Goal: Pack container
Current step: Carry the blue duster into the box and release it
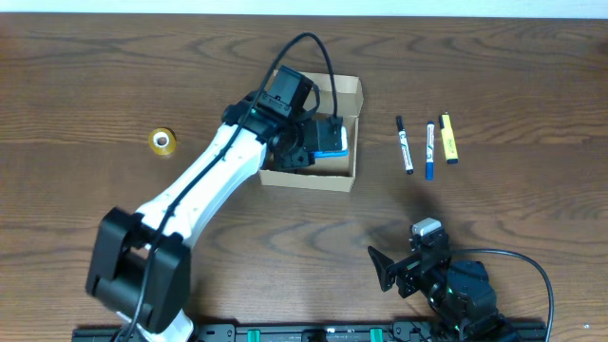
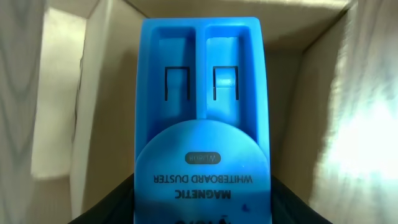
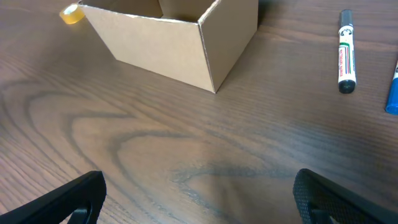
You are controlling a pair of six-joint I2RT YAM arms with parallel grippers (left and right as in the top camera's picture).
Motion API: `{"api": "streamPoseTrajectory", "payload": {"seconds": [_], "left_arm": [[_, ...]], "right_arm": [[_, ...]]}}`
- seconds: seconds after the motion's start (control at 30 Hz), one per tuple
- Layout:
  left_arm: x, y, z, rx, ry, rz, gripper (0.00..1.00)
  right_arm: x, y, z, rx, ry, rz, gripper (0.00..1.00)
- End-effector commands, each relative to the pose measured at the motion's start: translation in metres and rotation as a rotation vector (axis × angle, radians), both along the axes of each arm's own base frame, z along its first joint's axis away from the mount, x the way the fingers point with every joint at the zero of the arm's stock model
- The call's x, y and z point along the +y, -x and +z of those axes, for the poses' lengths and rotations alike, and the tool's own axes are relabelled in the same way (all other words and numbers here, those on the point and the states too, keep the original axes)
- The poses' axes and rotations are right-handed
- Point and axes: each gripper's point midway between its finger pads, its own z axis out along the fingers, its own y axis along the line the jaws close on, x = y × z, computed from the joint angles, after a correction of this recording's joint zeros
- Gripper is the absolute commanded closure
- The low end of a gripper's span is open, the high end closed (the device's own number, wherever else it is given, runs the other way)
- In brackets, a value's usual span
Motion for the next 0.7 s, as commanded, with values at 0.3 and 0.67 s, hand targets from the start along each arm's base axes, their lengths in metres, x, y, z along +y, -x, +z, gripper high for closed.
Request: {"api": "streamPoseTrajectory", "payload": {"seconds": [0.3,0.67], "left_arm": [[0.009,-0.015,-0.022,-0.024,-0.039,-0.102,0.78],[0.0,0.001,-0.017,0.072,0.085,-0.143,0.77]], "right_arm": [[0.001,0.001,0.0,-0.011,0.01,0.013,0.01],[0.001,0.001,0.0,-0.011,0.01,0.013,0.01]]}}
